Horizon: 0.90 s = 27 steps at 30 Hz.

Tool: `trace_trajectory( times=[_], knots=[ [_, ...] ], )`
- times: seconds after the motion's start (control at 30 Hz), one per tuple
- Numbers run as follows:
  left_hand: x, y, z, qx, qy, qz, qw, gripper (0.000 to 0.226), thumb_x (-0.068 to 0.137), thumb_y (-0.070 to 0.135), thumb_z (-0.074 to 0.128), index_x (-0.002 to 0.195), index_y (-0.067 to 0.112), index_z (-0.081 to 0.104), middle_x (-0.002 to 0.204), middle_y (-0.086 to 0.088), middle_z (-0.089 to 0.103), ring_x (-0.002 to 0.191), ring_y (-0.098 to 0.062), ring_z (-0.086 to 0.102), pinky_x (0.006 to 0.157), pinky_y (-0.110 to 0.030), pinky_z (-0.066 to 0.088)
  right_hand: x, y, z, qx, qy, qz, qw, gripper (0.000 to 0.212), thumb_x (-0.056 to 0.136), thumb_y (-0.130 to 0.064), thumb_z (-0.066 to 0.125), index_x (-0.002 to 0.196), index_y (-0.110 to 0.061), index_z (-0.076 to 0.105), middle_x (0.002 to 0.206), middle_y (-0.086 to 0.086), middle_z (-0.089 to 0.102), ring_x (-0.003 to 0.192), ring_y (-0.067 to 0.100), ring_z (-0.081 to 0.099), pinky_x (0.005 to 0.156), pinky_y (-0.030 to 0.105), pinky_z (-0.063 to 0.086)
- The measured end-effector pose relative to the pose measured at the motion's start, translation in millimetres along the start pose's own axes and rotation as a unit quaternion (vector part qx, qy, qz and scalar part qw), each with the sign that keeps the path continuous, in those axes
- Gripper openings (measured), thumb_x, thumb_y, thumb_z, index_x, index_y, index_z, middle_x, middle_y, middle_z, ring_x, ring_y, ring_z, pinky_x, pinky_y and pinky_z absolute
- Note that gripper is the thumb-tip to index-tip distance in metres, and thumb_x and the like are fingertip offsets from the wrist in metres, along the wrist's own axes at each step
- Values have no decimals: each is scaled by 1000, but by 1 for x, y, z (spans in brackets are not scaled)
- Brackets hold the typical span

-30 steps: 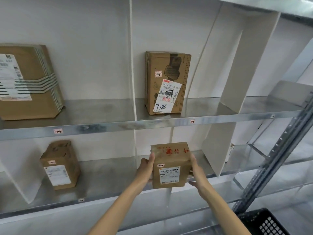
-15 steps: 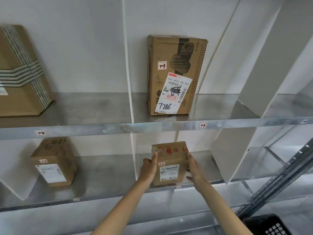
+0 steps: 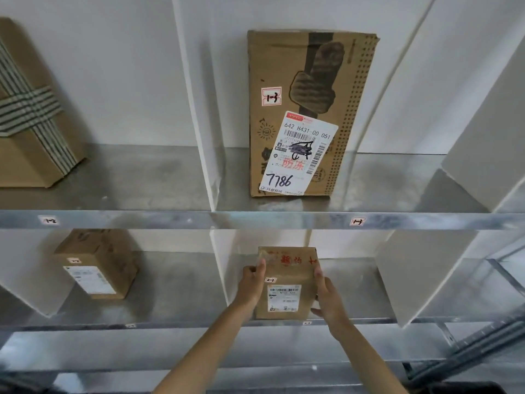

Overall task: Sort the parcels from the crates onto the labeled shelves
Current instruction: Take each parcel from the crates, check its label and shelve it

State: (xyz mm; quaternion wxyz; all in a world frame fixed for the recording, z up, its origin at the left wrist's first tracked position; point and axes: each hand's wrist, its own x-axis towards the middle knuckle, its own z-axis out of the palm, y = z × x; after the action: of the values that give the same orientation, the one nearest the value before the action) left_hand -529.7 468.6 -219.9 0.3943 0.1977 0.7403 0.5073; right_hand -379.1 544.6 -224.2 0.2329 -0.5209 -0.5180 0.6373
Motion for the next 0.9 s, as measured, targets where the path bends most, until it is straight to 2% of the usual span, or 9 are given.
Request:
trace_trajectory(
  times=[0.17,0.23,0.33,0.4,0.5,0.6,0.67,0.77,0.9],
  knots=[
    [7,0,3,-55,0,-18,998,49,93,58,34,102,12,50,111,-19,64,103,-34,61,95,-52,48,14,-1,0,-39,-5,-23,999,56,93,-58,31,118,-12,51,122,14,58,112,32,55,97,54,47],
    [10,0,4,-68,5,-19,997,54,93,58,36,107,8,50,110,-20,65,103,-35,62,94,-53,48,19,-2,0,-29,-19,-21,999,56,93,-57,31,121,-12,49,125,13,56,113,30,54,98,53,46],
    [18,1,6,-80,17,-16,997,55,92,58,37,111,8,50,103,-11,67,96,-26,64,86,-43,52,29,-8,1,-17,-33,-16,999,58,93,-58,31,127,-13,46,130,13,53,117,29,52,98,50,47],
    [23,5,9,-100,26,-11,995,46,93,56,38,103,13,50,96,-5,67,90,-22,65,78,-37,53,38,-15,3,-14,-39,-14,999,58,93,-58,30,128,-14,45,131,12,53,115,28,52,95,47,49],
    [32,13,12,-118,51,-6,992,35,94,51,40,91,18,49,91,-5,65,90,-26,64,82,-41,52,50,-22,7,3,-46,-14,999,51,92,-60,30,122,-22,45,128,8,53,110,23,51,93,43,49],
    [41,19,11,-112,65,0,992,37,95,51,38,95,15,50,94,-8,66,88,-25,65,78,-38,53,58,-24,12,-1,-50,-16,999,52,90,-64,30,120,-24,45,127,6,53,113,23,50,102,49,43],
    [48,21,11,-111,69,-5,991,41,95,51,37,102,13,50,97,-9,67,90,-26,66,80,-38,53,61,-24,15,-7,-47,-16,999,52,89,-65,29,117,-23,44,122,5,54,109,23,51,103,52,42],
    [55,24,10,-108,67,-18,992,43,96,50,36,109,11,49,104,-13,66,97,-30,64,90,-45,51,64,-27,18,-4,-37,-17,999,47,92,-61,30,109,-20,43,108,3,52,98,21,51,101,53,43],
    [59,23,7,-102,62,-25,993,44,97,49,35,114,11,49,110,-13,65,101,-30,63,94,-47,49,69,-28,19,-7,-40,-19,999,44,94,-59,30,105,-19,43,93,-5,51,85,15,50,99,55,44]
  ],
)
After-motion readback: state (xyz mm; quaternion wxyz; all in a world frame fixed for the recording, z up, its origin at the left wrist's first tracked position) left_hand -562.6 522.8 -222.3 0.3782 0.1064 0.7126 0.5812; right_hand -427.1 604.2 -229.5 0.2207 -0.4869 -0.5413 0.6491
